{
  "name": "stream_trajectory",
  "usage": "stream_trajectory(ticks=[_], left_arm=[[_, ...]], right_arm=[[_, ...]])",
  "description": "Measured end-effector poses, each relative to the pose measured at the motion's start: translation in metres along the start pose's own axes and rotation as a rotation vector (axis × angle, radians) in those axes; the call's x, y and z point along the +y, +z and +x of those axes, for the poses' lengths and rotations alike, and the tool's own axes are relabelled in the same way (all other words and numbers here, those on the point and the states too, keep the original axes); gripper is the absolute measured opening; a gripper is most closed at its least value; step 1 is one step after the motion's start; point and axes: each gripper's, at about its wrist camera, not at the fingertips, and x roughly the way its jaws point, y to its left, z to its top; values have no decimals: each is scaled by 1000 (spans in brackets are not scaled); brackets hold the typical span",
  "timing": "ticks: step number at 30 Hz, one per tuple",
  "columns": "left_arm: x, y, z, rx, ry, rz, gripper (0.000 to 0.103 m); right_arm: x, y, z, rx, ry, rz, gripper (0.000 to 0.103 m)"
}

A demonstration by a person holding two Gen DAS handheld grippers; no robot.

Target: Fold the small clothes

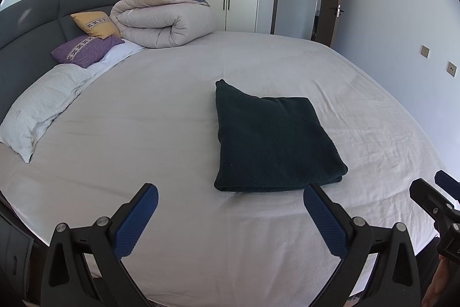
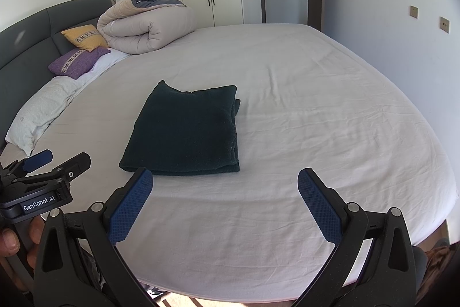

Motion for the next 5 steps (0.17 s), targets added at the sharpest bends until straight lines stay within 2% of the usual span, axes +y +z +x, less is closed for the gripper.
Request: stream_trajectory(ticks=[5], left_arm=[[0, 0, -1, -14, 16, 19, 103]], right_arm=[[1, -2, 5, 7, 5, 0, 103]])
